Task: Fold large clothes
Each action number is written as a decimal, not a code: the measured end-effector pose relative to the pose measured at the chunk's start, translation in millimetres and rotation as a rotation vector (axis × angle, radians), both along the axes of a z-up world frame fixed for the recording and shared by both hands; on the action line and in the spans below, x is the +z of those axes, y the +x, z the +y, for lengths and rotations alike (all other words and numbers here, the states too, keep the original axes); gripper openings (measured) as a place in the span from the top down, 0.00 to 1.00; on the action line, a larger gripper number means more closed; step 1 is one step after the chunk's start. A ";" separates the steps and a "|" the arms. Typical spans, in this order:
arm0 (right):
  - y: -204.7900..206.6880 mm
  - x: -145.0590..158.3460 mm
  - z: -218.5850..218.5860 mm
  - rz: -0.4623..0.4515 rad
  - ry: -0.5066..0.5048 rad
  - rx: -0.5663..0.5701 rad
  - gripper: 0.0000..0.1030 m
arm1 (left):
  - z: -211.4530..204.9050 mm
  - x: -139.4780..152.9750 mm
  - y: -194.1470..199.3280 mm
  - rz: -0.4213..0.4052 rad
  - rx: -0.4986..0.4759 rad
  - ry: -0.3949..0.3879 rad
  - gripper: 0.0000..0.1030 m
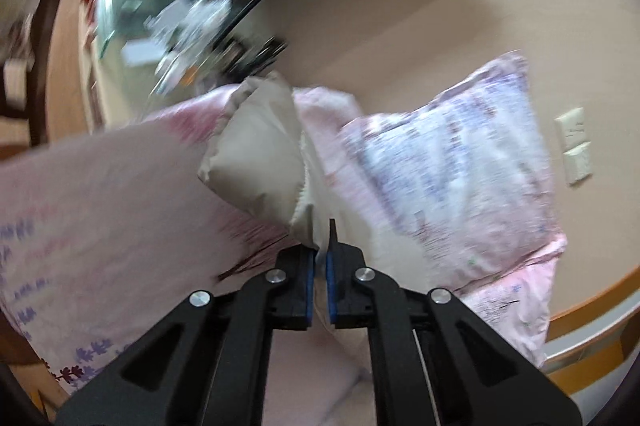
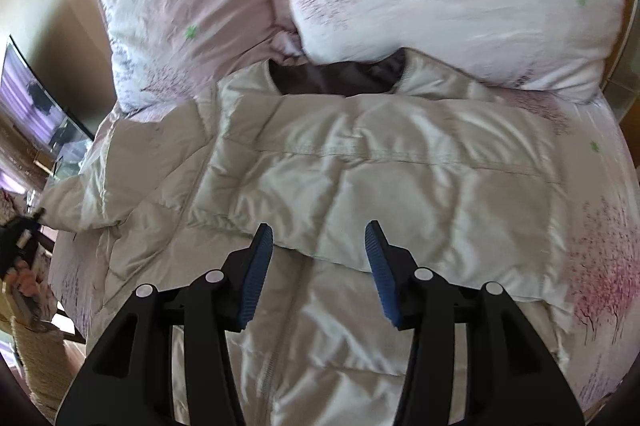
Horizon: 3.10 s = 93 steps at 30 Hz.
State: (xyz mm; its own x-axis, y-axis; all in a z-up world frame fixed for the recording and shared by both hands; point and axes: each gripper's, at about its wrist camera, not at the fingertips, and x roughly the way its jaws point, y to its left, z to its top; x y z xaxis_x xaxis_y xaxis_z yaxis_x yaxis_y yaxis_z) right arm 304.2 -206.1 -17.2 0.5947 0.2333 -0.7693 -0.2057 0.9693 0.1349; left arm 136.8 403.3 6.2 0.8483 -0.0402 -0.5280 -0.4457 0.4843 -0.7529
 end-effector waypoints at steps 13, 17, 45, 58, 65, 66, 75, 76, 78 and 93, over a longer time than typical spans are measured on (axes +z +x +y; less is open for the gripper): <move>-11.2 8.7 -61.0 -0.042 0.075 -0.091 0.51 | -144.1 155.0 52.6 -0.290 -0.315 0.263 0.95; -13.4 9.6 -77.7 -0.050 0.092 -0.124 0.51 | -218.9 165.0 81.3 -0.334 -0.502 0.259 0.95; 12.7 -9.5 -109.8 0.063 0.421 -0.142 0.51 | -431.1 82.4 123.3 -0.150 -1.047 0.415 0.10; 42.1 -45.0 -78.4 0.223 0.425 -0.120 0.49 | -310.1 55.9 83.7 -0.003 -0.848 0.503 0.10; 28.0 -32.8 -69.4 0.113 0.407 -0.092 0.89 | -249.8 40.4 69.3 0.100 -0.728 0.520 0.04; 25.5 -28.9 -72.8 0.091 0.414 -0.098 0.89 | -243.6 39.5 66.0 0.101 -0.713 0.528 0.02; 38.7 -52.2 -86.2 0.203 0.365 -0.189 0.80 | -230.6 28.9 43.0 0.066 -0.704 0.629 0.02; 36.2 -47.6 -87.6 0.199 0.364 -0.190 0.77 | -232.1 26.4 41.3 0.084 -0.723 0.639 0.02; 23.8 -31.3 -93.4 0.158 0.349 -0.182 0.62 | -232.5 21.0 41.6 0.133 -0.738 0.644 0.02; -149.6 -18.4 -219.8 -0.060 0.293 -0.325 0.01 | -205.3 -16.9 -2.6 0.238 -0.834 0.549 0.02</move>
